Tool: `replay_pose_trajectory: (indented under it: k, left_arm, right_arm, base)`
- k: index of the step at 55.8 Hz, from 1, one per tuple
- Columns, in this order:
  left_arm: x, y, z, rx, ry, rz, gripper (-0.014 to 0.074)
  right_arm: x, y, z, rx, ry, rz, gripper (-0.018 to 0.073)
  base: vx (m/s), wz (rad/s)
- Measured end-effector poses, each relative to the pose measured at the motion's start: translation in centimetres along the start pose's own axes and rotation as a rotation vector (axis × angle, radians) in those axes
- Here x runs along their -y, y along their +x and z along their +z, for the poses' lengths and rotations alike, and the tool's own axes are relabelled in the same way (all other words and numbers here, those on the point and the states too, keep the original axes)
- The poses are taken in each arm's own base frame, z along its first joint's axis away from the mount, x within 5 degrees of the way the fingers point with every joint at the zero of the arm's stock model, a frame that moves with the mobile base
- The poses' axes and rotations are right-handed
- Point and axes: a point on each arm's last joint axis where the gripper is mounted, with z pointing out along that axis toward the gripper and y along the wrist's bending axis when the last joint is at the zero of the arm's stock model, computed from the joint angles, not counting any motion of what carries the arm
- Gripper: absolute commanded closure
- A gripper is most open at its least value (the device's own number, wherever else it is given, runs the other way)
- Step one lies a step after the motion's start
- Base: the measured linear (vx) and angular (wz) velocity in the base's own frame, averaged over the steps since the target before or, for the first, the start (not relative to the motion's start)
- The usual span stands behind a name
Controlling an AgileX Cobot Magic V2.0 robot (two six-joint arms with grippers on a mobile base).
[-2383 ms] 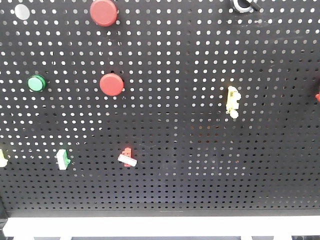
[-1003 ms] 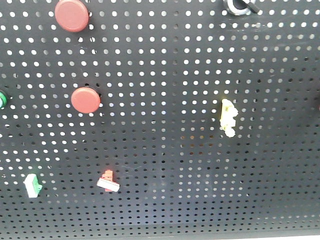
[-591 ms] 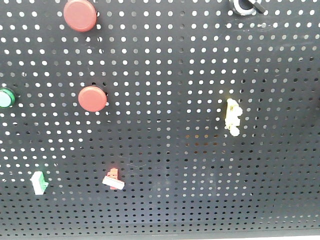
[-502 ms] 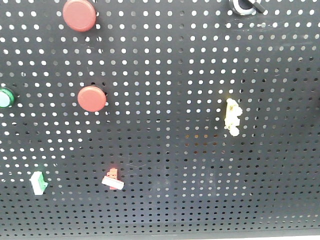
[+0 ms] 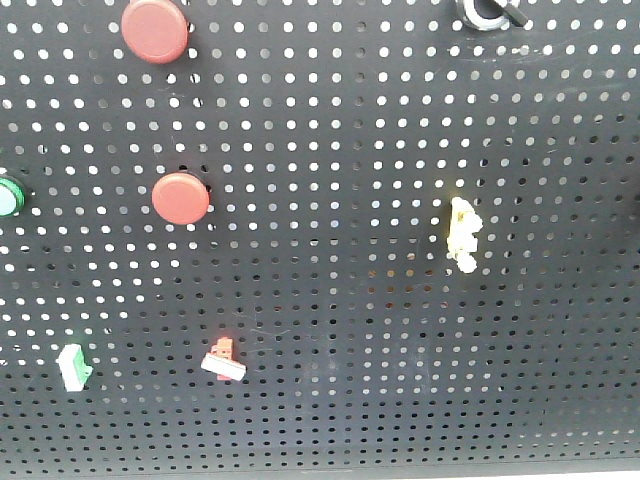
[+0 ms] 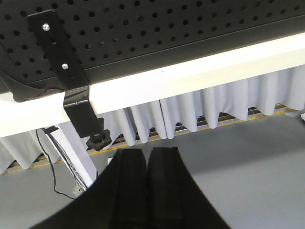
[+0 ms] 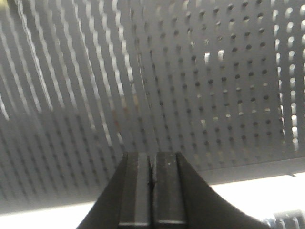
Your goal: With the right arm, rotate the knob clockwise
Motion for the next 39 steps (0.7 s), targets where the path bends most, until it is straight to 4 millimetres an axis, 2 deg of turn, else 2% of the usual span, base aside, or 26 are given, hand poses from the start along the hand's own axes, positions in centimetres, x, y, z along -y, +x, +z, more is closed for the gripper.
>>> replay_pose_trajectory:
  k: [7, 13, 24, 31, 39]
  left_arm:
    - [0.0, 0.0, 0.0, 0.000, 0.000, 0.000, 0.0603]
    - [0.0, 0.0, 0.0, 0.000, 0.000, 0.000, 0.0603]
    - [0.0, 0.0, 0.0, 0.000, 0.000, 0.000, 0.0603]
    - [0.0, 0.0, 0.0, 0.000, 0.000, 0.000, 0.0603]
    - [0.0, 0.0, 0.0, 0.000, 0.000, 0.000, 0.0603]
  right_arm:
    - [-1.0, -5.3, -0.6, 0.126, -0.021, -0.046, 0.0568]
    - [-2.1, -10.9, -0.5, 0.194, -0.021, -0.108, 0.0568]
    - [-3.5, -18.3, 2.2, 0.194, -0.004, -0.145, 0.0568]
    - [-4.1, -21.4, 4.2, 0.208, -0.006, -0.143, 0.0568]
    - [-4.4, -22.7, 5.9, 0.211, -0.012, -0.130, 0.0568]
  base:
    - [0.00, 0.00]
    - [0.00, 0.00]
    - [0.00, 0.00]
    - [0.00, 0.00]
    - [0.00, 0.00]
